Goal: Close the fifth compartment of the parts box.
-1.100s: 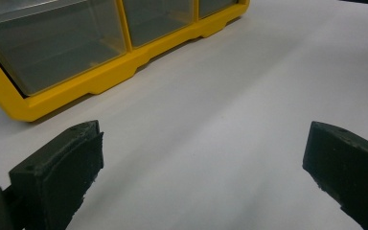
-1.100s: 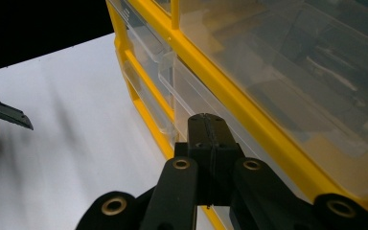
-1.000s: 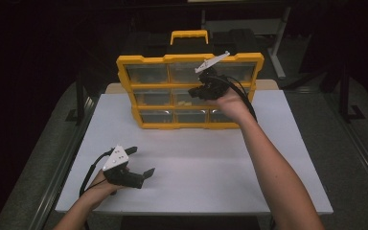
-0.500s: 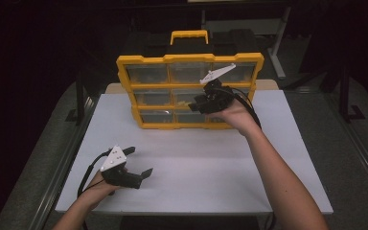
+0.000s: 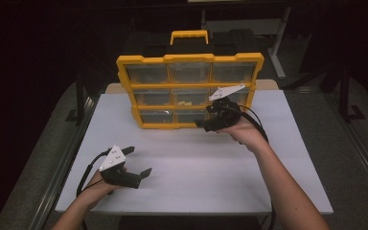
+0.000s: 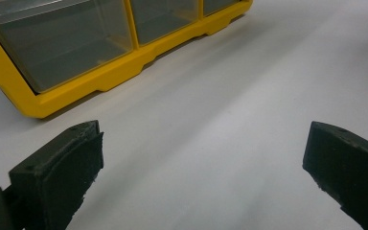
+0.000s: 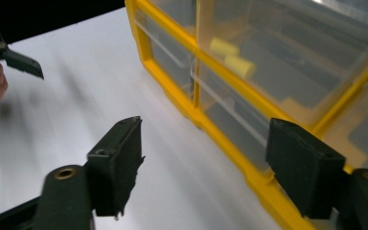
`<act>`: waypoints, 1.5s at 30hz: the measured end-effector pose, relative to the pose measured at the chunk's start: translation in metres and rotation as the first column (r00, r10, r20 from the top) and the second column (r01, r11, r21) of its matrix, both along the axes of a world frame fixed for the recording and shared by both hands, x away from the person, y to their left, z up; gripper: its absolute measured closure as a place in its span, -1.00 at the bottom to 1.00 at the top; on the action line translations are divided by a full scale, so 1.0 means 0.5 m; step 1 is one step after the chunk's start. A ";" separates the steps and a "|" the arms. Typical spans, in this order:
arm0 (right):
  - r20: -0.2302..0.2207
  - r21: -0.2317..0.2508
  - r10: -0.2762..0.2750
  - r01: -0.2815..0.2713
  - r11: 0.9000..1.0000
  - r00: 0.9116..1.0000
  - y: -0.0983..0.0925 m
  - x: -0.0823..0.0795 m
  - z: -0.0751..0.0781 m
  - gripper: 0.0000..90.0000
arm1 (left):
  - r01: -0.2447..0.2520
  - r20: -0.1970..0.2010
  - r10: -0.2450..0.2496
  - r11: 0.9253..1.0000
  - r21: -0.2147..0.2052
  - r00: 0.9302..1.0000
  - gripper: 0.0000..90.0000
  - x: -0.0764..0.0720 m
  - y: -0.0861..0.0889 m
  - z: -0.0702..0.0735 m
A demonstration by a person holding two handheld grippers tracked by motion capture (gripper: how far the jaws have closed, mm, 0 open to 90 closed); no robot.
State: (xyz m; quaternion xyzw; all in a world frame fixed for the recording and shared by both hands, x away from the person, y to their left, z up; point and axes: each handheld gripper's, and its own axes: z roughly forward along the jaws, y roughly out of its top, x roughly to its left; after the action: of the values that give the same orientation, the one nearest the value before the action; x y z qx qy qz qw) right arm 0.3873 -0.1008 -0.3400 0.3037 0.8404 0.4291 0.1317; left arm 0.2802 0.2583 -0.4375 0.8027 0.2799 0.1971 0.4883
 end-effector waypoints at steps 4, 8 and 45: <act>-0.004 0.011 -0.023 0.023 1.000 1.000 -0.013 -0.011 -0.022 -0.62 | -0.002 -0.001 0.002 1.000 0.002 1.000 -1.00 0.003 0.003 0.000; 0.000 0.003 -0.035 0.035 0.999 0.999 -0.021 -0.020 -0.035 -0.69 | 0.002 -0.008 -0.002 1.000 -0.001 1.000 -1.00 0.006 0.006 0.000; -0.018 0.088 -0.092 0.093 0.992 0.996 -0.143 -0.162 -0.173 -0.98 | 0.014 -0.015 -0.014 1.000 -0.002 1.000 -1.00 0.005 0.004 0.000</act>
State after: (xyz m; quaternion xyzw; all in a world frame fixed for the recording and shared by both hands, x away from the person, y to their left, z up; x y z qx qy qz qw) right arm 0.3062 -0.1722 -0.4265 0.3506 0.8066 0.4572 0.1321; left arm 0.2824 0.2602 -0.4375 0.8058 0.2780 0.1873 0.4883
